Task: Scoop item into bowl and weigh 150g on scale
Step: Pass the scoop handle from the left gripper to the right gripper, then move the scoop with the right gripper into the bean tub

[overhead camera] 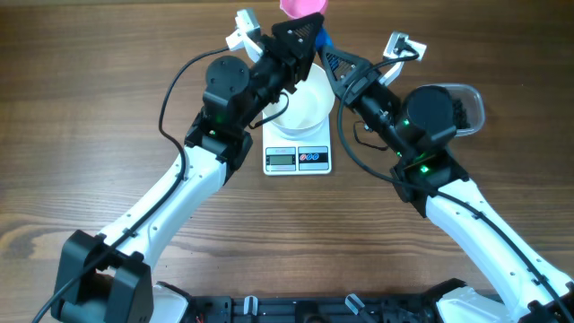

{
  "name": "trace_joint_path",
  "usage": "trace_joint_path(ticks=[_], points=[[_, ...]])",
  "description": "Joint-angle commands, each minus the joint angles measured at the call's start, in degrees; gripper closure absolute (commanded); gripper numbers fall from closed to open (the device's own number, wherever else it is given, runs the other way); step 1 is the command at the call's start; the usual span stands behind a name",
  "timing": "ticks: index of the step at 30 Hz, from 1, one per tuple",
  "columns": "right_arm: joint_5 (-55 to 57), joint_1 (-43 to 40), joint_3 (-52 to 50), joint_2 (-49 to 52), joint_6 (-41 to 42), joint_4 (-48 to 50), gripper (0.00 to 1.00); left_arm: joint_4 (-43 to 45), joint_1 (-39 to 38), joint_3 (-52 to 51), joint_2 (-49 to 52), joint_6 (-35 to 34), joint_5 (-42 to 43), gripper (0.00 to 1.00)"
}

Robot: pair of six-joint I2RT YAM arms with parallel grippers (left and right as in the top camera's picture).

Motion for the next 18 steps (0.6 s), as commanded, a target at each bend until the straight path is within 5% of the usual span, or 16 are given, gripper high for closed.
trace_joint_path(ticks=[1,4,10,14,18], points=[[-1.36,-1.46,0.98,0.59,-7.56,-2.29,0.95,-3.69,-0.28,0.79,-0.13,14.73,0.74,0.2],[-7.98,-5.99,4.52,0.59,-8.66,-10.29,0.95,-4.72,-0.22,0.79,-0.15,25.11,2.67,0.0],[-15.5,-13.55,23.54,0.61,-25.42,-45.55,0.95,-6.29,1.99,0.79,-0.22,38.1,14.86,0.0],[-4.68,-17.88,36.11,0.72,-40.24,-74.27,0.96,-8.41,6.69,0.79,-0.22,38.25,22.95,0.0],[4.2,-22.34,37.42,1.14,-44.46,-84.04,0.96,-13.46,10.6,0.79,-0.22,43.04,28.06,0.0]])
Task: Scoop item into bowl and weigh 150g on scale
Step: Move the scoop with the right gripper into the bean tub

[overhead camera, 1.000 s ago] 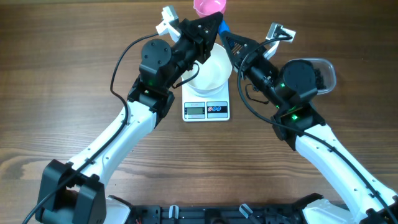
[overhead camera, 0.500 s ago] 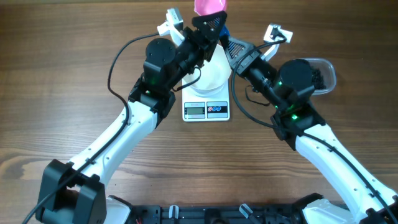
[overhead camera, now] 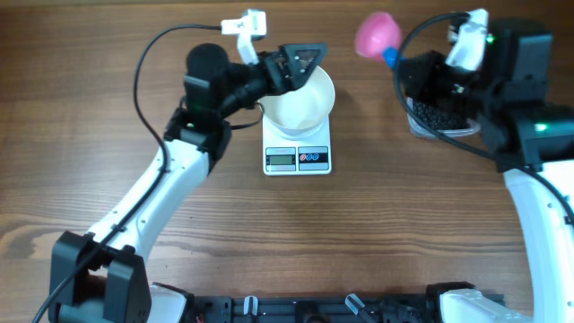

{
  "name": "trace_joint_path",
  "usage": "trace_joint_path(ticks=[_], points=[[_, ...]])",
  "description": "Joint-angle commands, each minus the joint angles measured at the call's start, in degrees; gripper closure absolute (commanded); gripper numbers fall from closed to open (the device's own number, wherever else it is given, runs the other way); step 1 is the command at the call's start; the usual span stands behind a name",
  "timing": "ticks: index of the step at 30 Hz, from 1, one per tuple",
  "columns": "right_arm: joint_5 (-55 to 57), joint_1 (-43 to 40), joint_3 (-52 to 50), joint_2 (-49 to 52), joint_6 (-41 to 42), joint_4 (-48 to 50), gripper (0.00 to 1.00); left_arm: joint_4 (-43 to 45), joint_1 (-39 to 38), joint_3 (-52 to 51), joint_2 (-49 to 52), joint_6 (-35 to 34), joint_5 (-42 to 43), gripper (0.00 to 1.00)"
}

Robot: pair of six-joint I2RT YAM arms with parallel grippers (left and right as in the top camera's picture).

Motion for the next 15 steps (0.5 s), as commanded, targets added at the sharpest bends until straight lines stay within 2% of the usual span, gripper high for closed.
trace_joint_path(ticks=[1,5,9,12,13,14,15], points=[[10.8,-4.66,1.42,1.09,-9.11,-6.03,0.96,-4.26,3.63,0.74,-0.24,8.5,8.46,0.0],[18.43,-8.79,1.44,4.59,-13.18,-11.65,0.96,-6.56,5.42,0.76,-0.24,15.21,14.19,0.0],[23.43,-10.64,1.99,10.86,-15.41,-15.76,0.96,-12.26,7.69,3.17,-0.24,17.22,17.11,0.0],[32.2,-10.62,2.14,15.34,-15.41,-17.0,0.96,-27.58,9.42,9.6,-0.24,25.81,16.5,0.0],[34.34,-10.62,2.14,16.63,-15.41,-16.9,0.96,-33.86,9.68,12.17,-0.24,29.03,14.03,0.0],[35.71,-10.62,2.12,17.88,-15.41,-16.68,0.96,-39.71,9.68,14.58,-0.24,32.24,10.1,0.0],[35.87,-10.62,2.12,19.69,-15.41,-16.0,0.96,-46.71,9.2,17.38,-0.24,35.3,1.6,0.0]])
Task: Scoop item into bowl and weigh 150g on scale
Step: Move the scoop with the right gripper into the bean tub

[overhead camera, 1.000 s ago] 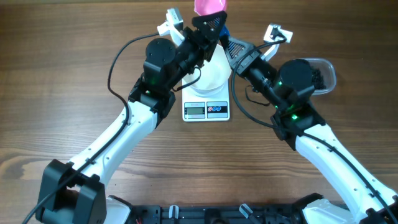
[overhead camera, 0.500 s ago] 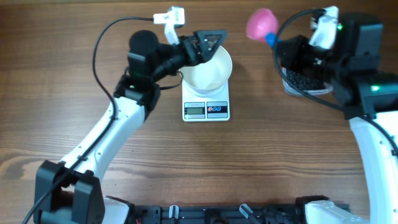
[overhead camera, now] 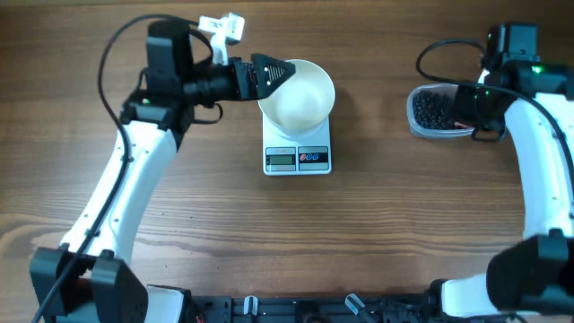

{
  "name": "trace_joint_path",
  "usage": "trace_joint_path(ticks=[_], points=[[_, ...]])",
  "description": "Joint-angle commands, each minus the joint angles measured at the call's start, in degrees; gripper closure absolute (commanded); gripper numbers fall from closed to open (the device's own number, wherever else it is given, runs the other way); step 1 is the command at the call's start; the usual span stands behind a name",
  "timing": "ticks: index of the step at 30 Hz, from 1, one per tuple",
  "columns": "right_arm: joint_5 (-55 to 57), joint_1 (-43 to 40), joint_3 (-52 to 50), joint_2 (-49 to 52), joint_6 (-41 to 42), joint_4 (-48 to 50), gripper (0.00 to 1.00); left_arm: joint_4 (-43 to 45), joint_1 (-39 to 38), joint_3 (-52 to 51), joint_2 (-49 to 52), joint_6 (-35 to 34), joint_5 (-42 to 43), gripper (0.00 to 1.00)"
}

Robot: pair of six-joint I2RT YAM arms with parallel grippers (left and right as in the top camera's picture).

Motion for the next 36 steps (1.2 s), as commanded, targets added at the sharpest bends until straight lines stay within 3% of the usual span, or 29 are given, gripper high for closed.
trace_joint_path(ticks=[1,7,23,27,32,36], points=[[3.98,-0.07,1.33,3.02,-1.01,1.05,0.96,-11.98,-0.63,6.73,-0.31,11.69,-16.44,0.0],[-6.27,-0.07,0.42,5.6,-0.46,0.85,0.96,-16.06,-2.62,6.64,-0.09,11.63,-23.87,0.0],[-3.91,-0.33,-1.33,8.9,2.32,5.44,0.96,-17.35,-3.74,6.64,-0.09,11.58,-24.94,0.01],[-5.53,-0.52,-1.33,10.67,-5.07,7.5,0.96,-17.59,-3.74,6.64,-0.09,11.58,-24.94,0.0],[-5.64,-2.32,-1.31,10.88,-5.09,13.35,0.95,-17.62,-3.74,6.64,-0.09,11.58,-24.94,0.0],[-5.62,-3.43,-1.31,10.91,-5.14,14.62,0.85,-17.59,-3.74,6.64,-0.09,11.58,-24.96,0.0]])
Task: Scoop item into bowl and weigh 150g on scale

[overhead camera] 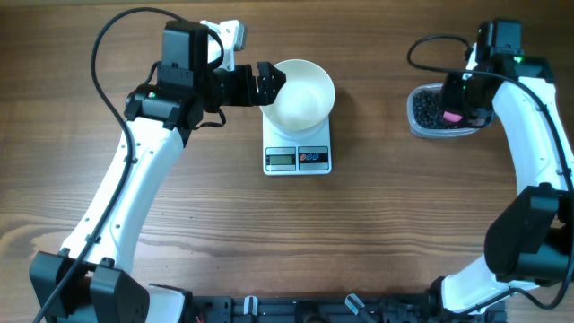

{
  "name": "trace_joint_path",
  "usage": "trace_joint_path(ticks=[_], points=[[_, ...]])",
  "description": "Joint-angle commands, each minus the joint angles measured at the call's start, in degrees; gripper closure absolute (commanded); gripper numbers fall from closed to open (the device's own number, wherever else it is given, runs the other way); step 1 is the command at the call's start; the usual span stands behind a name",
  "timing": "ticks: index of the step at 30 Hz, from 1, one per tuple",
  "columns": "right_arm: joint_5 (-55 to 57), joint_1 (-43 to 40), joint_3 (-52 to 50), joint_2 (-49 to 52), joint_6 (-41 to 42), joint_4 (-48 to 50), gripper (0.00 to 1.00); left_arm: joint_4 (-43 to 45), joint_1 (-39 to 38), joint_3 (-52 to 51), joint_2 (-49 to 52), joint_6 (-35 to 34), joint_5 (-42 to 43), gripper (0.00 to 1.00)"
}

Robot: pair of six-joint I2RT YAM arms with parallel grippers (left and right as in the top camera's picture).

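A white bowl (303, 90) stands on the white scale (298, 158) at the table's middle back. My left gripper (269, 82) lies at the bowl's left rim, touching it; whether its fingers are closed on the rim is hidden from above. At the right, a clear container (429, 109) holds dark grains. My right gripper (456, 106) hangs over the container's right half, shut on the pink scoop (451, 117), of which only a small pink bit shows under the fingers.
The wooden table (179, 233) stretches to the front of both arms. Black cables loop off each arm near the back edge. A dark rail (296, 309) runs along the front edge.
My right gripper has shifted slightly left over the container, and a bit of the pink scoop now shows there. My left gripper has turned and stays at the bowl's left rim.
Both grippers were crowded over the bowl, the pink scoop held just behind it. Then my right arm had swung the scoop out to the right beside the container. Later it was over the container's right side, the left gripper at the bowl's left rim, as now.
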Motion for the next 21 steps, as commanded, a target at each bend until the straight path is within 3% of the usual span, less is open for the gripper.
trace_joint_path(ticks=[1,13,15,21], points=[[2.16,-2.14,-0.52,2.64,-1.36,4.17,0.85,0.15,-0.22,0.87,-0.09,0.94,-0.52,0.0],[6.27,-2.54,-0.52,2.69,-1.38,6.32,0.85,0.13,-0.22,0.87,-0.09,0.94,-0.5,0.0],[6.14,-2.54,-0.52,2.69,-1.16,6.64,0.96,0.13,-0.22,0.87,-0.09,0.94,-0.5,0.0],[4.44,-2.54,-0.55,3.3,-1.22,4.52,0.96,0.13,-0.22,0.87,-0.09,0.92,-0.5,0.0]])
